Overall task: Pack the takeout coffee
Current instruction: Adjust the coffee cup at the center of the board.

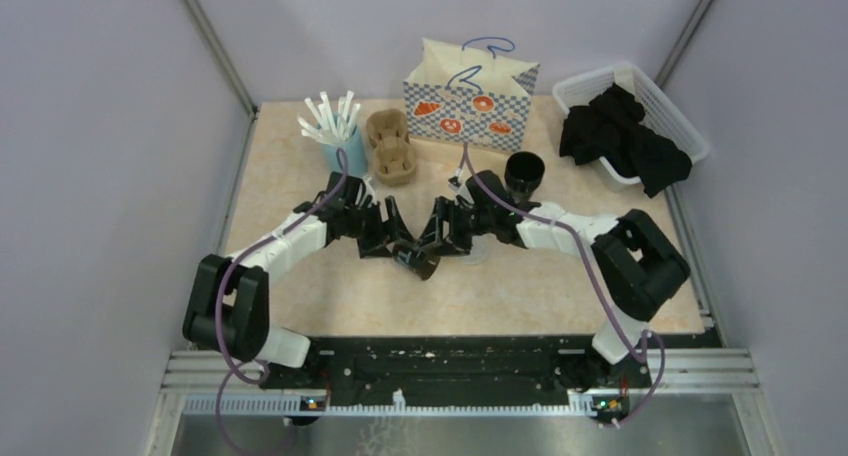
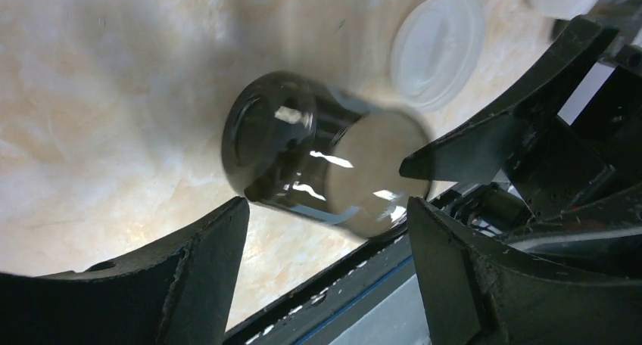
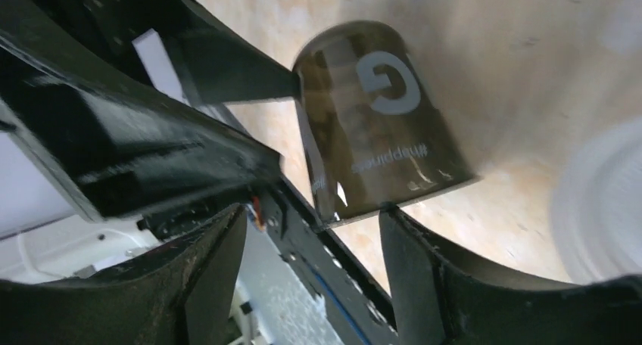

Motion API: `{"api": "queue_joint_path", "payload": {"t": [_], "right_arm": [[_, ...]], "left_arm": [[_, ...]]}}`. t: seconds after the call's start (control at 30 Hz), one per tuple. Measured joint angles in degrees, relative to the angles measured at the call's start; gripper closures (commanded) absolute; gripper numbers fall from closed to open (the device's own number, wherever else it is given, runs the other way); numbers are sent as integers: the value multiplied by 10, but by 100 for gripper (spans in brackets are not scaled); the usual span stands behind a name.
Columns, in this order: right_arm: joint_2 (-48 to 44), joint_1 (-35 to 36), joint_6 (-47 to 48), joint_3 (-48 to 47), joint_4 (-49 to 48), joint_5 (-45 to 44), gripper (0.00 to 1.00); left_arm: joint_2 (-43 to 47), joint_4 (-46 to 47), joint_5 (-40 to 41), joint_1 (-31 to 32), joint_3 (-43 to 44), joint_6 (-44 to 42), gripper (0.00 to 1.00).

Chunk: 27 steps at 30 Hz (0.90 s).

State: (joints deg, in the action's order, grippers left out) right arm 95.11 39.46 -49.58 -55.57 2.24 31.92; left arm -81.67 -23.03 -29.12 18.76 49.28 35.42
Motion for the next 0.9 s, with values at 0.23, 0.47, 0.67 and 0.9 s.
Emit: {"api": "queue_joint_path", "payload": {"t": [0.23,0.47,0.67,0.9], "right_arm": [[71,47,-41,-30,-43,0,100],[69,95,85,-189,210,-140,100],[100,212,189,-363,457,-287,100],[213,288,233,-451,635,-392,98]], "left_arm": [[28,-14,20,-2,-42,21,14],[194,-88,86,-1,-30,6,10],[308,-152,167,-1,-9,2,9],[360,-223,231,-4,-10,2,10]]}}
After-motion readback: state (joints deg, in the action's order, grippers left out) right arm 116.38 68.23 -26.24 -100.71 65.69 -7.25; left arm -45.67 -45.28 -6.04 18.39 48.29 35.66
